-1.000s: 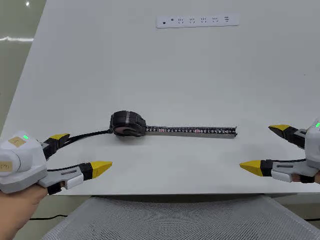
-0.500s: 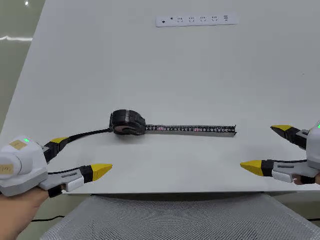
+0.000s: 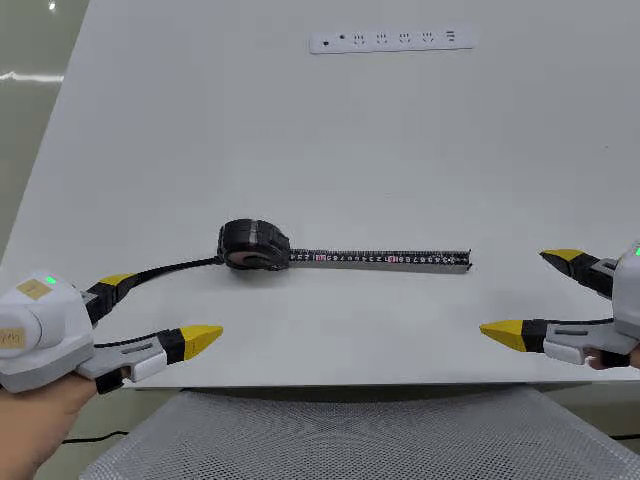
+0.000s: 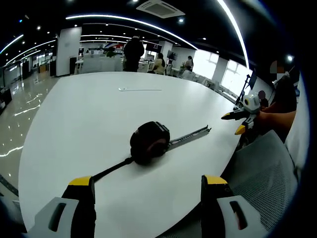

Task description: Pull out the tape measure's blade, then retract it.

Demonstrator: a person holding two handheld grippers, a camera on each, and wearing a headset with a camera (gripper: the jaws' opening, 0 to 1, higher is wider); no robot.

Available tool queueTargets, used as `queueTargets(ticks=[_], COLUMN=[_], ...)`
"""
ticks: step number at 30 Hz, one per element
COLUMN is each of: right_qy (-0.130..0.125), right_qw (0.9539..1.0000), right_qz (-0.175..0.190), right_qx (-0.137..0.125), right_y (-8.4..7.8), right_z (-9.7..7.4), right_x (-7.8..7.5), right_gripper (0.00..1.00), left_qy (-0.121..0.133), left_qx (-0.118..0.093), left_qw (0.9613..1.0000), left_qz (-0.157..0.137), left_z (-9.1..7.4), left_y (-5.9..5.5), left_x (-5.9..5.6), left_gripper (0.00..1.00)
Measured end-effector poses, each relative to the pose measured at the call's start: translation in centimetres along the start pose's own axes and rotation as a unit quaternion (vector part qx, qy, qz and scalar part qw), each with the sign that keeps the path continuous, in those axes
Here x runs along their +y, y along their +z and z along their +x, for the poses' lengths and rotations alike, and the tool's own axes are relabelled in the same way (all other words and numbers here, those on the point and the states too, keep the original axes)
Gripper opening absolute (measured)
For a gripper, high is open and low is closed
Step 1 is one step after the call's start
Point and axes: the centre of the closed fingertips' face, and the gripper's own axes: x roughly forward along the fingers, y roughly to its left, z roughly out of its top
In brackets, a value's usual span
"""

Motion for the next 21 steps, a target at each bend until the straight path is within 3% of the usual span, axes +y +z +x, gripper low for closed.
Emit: queueTargets(ticks=[21], right_qy=[-0.006], right_qw=[1.0000], right_qz=[0.004], right_qx=[-0.004], right_y=[-0.12], right_z=[-0.23], right_x=[0.00], right_gripper=[0.82], left_qy=[-0.001], left_qx=[-0.001], left_qw=[1.0000], left_qz=[0.004], left_z=[0.14], left_y=[0.57], left_x=[0.15], left_gripper=[0.85])
